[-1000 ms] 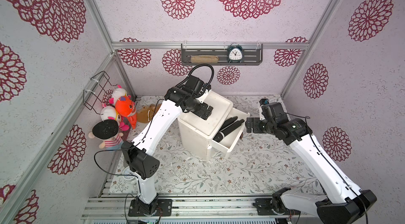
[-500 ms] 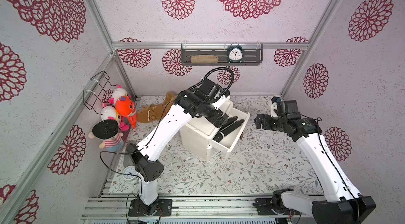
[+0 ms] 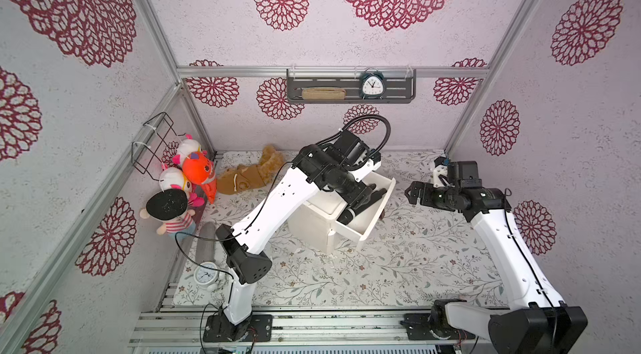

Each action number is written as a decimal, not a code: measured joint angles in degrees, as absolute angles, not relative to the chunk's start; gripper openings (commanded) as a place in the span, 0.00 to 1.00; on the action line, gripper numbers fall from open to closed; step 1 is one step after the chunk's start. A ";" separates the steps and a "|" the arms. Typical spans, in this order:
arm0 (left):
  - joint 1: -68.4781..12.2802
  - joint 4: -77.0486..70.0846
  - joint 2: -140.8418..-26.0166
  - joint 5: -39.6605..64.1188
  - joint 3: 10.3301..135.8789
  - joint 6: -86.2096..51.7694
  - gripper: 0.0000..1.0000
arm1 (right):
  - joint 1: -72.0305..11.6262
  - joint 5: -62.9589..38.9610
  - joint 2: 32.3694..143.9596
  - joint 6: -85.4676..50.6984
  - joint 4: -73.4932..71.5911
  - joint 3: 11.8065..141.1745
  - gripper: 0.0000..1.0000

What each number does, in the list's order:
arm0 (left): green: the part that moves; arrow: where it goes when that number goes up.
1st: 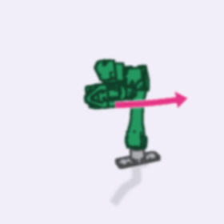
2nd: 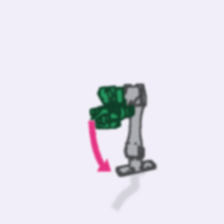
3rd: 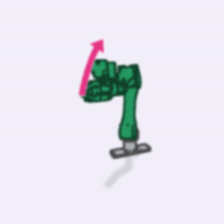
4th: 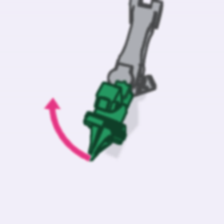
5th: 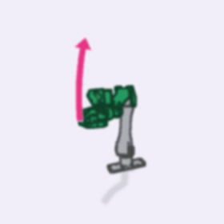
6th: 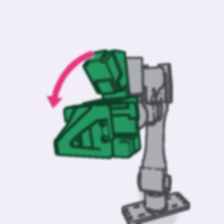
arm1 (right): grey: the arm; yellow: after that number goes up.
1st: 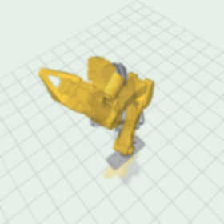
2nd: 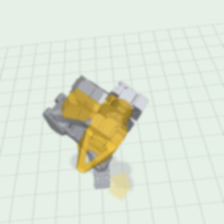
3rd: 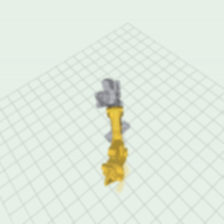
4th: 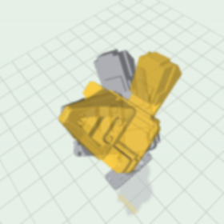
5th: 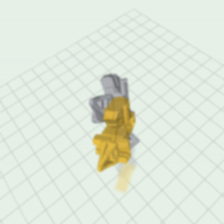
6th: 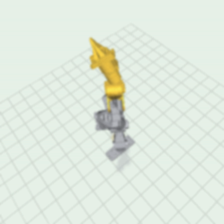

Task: Take the microphone out of the drawer
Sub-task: Pick up the microphone from the drawer.

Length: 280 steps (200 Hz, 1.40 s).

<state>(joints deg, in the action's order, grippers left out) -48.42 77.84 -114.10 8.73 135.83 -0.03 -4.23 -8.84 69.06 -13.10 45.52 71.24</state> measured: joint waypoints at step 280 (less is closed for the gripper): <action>-50.65 72.73 -119.68 5.67 133.14 5.39 0.48 | -3.73 -2.92 65.87 -13.19 38.39 65.01 0.99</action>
<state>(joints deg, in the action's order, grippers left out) -50.65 72.73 -119.68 5.67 133.14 5.39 -3.73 -2.92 65.87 -13.19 38.39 65.01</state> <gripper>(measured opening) 0.471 0.989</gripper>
